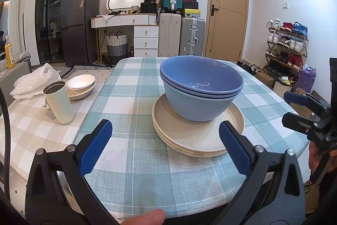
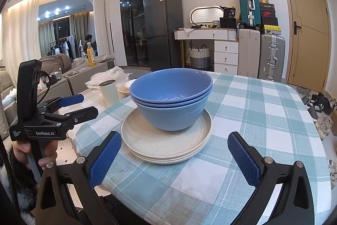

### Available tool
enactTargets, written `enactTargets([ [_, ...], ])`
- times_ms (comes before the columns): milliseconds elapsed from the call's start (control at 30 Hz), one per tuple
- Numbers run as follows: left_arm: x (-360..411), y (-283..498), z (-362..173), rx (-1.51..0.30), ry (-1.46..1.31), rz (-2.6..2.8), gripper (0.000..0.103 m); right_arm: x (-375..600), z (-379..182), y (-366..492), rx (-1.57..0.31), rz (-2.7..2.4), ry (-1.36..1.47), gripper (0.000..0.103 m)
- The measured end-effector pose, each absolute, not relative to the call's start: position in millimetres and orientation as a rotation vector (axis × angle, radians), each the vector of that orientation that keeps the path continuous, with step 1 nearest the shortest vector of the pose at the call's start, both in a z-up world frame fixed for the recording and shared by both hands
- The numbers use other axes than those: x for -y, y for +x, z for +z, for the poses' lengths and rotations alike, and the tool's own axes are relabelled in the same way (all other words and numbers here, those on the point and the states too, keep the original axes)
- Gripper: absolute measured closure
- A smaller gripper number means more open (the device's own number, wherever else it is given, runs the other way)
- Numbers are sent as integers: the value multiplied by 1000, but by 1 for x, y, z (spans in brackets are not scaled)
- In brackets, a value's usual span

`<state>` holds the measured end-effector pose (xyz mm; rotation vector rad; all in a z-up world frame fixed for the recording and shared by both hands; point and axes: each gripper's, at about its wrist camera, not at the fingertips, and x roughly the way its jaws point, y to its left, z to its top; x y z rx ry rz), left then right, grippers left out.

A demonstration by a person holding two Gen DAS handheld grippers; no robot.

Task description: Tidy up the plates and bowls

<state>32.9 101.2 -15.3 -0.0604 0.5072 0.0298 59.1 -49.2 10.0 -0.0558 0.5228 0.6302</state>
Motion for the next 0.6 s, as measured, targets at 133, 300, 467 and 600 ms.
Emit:
enactTargets([
  [133,-101,33,-15,-506,-60,31,2,49,10,59,-523,631,-56,0],
  [300,-101,32,-16,-505,-59,32,2,49,10,59,-523,633,-58,0],
  [467,-101,32,-16,-506,-59,32,2,48,10,59,-524,634,-58,0],
  [600,-101,32,-16,-507,-60,33,2,48,11,58,-524,635,-55,0],
])
